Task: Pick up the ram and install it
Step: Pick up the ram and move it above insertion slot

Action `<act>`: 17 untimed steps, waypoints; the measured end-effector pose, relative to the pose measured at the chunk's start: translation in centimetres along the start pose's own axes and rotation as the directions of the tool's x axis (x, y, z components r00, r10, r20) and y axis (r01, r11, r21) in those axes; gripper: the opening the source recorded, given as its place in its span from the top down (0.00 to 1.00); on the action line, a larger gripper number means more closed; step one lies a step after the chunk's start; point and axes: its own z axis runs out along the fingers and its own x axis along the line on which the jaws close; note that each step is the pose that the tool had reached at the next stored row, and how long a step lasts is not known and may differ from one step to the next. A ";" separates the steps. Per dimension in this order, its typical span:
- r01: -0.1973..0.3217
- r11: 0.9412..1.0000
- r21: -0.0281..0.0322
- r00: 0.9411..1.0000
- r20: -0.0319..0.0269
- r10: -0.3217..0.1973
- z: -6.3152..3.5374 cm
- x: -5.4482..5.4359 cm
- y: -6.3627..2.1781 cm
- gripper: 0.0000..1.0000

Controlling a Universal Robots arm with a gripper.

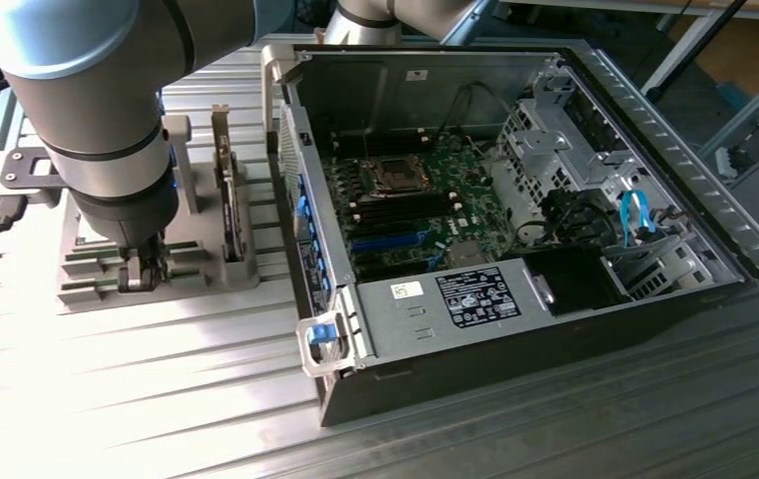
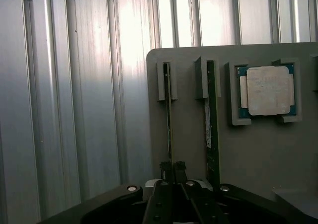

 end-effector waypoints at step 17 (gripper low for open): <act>0.000 1.000 0.000 1.000 0.000 0.000 -0.86 0.0 0.04 0.88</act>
